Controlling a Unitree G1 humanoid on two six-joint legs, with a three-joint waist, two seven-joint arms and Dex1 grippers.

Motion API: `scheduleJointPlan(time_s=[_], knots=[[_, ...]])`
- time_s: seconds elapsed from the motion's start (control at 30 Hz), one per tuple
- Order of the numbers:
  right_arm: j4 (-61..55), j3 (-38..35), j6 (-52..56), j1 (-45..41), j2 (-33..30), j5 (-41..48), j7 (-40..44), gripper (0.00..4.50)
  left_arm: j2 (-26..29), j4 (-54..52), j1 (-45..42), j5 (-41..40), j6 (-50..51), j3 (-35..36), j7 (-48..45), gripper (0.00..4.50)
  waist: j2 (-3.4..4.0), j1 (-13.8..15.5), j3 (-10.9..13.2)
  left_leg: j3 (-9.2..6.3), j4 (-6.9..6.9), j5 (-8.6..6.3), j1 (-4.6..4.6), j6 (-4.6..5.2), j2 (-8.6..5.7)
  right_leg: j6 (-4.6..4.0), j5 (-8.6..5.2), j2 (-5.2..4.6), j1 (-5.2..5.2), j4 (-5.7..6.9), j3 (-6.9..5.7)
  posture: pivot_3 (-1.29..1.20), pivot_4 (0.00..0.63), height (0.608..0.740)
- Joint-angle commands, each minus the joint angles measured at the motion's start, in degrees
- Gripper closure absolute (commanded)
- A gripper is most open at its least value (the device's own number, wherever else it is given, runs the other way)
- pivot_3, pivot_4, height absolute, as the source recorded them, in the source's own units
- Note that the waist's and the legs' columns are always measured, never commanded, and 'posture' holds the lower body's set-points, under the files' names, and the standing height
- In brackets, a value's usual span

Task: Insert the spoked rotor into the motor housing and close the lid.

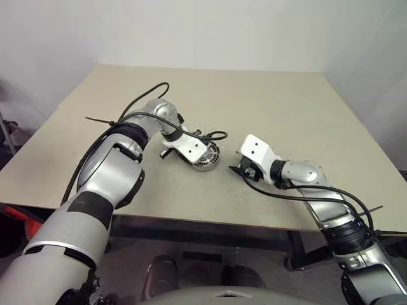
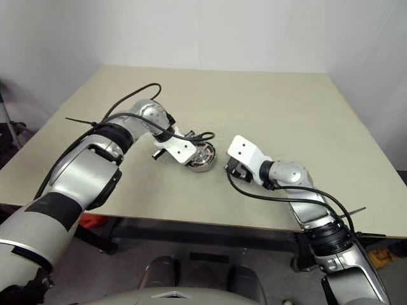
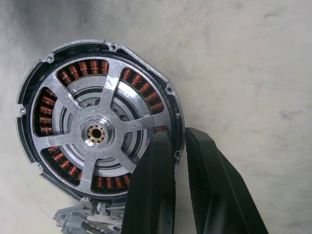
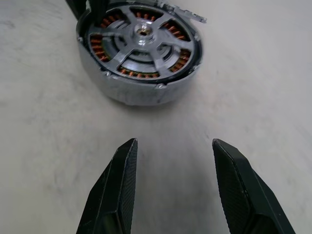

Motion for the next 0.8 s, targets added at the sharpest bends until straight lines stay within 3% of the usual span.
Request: scheduleJointPlan(time_s=[0.03,0.33,0.8], knots=[[-4.9,-2.0,1.6,1.4,-0.7,0.0,-1.5,1.77,-1.1,-0.3,-3.2,0.9,-0.6,-0.5,4.2,4.4,-0.01,0.1,0.0,0.0,0.0,0.0,0.0,0.0,0.0,0.01,-0.01,0.0,0.0,0.0,0.0,0.0,0.0,0.74],[-11.9,-3.7,6.3,6.8,-2.0,0.1,-3.5,1.77,-4.3,1.0,-4.4,5.5,1.3,-3.6,13.6,4.4,-0.03,0.2,0.0,-0.01,0.01,0.0,-0.01,0.01,-0.01,0.23,-0.13,-0.01,0.0,0.0,0.0,0.0,0.0,0.74],[-15.9,-4.6,9.5,10.0,-2.4,0.2,-6.1,1.77,-8.4,1.6,-5.4,3.2,1.5,-1.7,11.9,4.4,-0.05,1.0,0.0,-0.01,0.01,0.0,0.01,0.02,-0.08,0.19,-0.1,-0.11,0.0,0.01,0.0,0.0,0.0,0.74]])
